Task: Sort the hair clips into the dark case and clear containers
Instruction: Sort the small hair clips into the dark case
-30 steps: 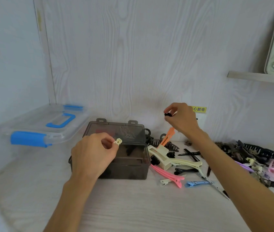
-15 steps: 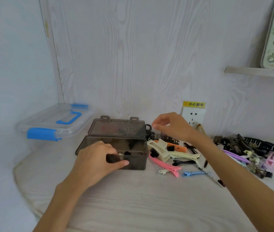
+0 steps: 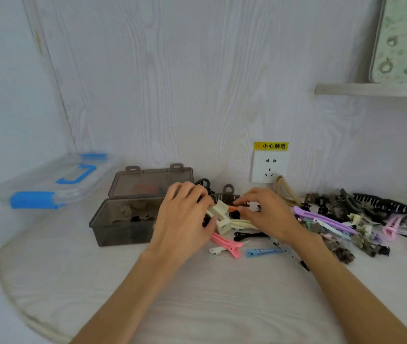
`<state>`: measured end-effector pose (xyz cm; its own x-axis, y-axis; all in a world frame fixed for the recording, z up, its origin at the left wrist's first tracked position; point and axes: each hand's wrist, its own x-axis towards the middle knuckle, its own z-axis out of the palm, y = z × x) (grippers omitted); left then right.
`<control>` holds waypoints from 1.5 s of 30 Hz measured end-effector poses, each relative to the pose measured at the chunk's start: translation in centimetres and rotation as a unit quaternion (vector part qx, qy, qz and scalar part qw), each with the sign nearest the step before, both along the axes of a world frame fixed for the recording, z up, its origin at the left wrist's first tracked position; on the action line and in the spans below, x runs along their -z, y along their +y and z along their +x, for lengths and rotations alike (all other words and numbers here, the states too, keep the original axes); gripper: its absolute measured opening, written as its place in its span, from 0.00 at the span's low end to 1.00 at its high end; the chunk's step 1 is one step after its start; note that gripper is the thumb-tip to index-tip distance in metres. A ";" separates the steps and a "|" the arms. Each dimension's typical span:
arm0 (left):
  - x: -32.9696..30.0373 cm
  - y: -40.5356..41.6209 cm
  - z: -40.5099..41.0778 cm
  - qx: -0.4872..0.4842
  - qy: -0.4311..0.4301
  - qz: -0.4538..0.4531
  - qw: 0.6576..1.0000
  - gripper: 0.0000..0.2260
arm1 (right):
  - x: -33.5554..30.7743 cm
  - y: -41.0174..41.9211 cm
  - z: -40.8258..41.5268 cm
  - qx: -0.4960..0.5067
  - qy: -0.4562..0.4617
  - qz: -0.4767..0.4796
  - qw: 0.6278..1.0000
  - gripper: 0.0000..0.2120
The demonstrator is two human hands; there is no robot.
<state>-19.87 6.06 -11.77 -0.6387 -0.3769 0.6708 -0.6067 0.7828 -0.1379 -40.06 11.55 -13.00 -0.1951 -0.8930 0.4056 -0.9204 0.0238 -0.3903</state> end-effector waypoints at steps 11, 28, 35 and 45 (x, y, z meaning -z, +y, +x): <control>1.4 -1.1 -0.3 -0.048 -0.034 0.111 0.992 0.16 | 0.3 -1.0 1.6 0.034 -0.012 0.068 0.997 0.11; 1.6 1.4 -2.7 0.032 -0.011 0.046 0.998 0.21 | 0.7 -0.8 0.9 0.050 -0.120 -0.079 0.988 0.02; 1.3 1.0 -2.2 0.106 -0.004 0.107 0.989 0.11 | -0.1 -0.5 0.5 0.105 -0.196 -0.126 0.967 0.02; -0.3 -2.3 2.9 -0.158 0.348 0.157 0.911 0.09 | -2.9 -2.3 8.3 -0.076 -0.284 -0.143 0.945 0.07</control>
<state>-16.98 3.73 -11.43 0.0746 -0.7104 0.6998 -0.6633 0.4886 0.5668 -31.79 9.28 -10.09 -0.3333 -0.7975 0.5028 -0.5442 -0.2728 -0.7934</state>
